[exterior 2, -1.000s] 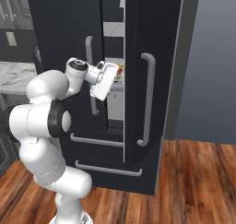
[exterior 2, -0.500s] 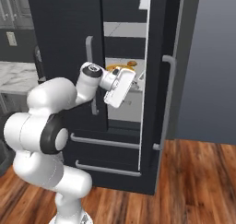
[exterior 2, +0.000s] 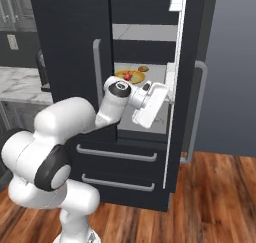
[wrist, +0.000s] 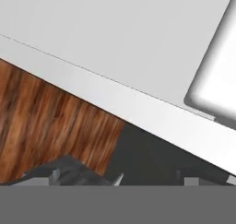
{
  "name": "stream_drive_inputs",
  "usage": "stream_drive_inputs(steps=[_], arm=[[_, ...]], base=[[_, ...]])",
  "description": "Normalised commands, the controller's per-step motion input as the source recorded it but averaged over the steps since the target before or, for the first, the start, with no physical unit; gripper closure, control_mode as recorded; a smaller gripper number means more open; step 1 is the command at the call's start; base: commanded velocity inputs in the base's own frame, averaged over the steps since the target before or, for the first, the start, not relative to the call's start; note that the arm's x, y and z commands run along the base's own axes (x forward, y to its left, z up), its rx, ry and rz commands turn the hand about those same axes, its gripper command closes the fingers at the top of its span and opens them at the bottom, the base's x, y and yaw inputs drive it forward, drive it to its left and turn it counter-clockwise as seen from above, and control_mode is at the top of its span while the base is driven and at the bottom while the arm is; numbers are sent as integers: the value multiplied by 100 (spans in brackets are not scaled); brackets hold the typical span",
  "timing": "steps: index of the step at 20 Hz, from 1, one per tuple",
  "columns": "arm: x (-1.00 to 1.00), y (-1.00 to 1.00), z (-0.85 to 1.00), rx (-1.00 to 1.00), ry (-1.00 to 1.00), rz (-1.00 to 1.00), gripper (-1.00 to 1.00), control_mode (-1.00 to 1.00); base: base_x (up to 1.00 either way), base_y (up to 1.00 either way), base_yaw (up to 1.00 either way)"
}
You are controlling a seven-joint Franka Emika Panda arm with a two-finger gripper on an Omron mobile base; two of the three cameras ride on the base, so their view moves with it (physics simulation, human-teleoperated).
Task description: Retrieve the fish from the fridge and place it on the saucepan with marinade on the stove.
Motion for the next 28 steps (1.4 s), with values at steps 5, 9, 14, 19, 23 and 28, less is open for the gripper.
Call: stream_drive_inputs(steps=[5,9,14,19,23,28], arm=[[-39,37,-2,0,0,0,-100,-100],[-44,94,-9,1,-6,0,-100,-100],[-2,100,0,18,-20,0,-100,-100],[12,93,-35,62,-18,-1,-100,-100],[47,54,-45,87,-33,-19,-100,-100],[57,36,-34,79,-45,-33,-100,-100]], base=[[0,0,0],[0,0,0],[0,0,0],[0,0,0],[0,0,0],[0,0,0]])
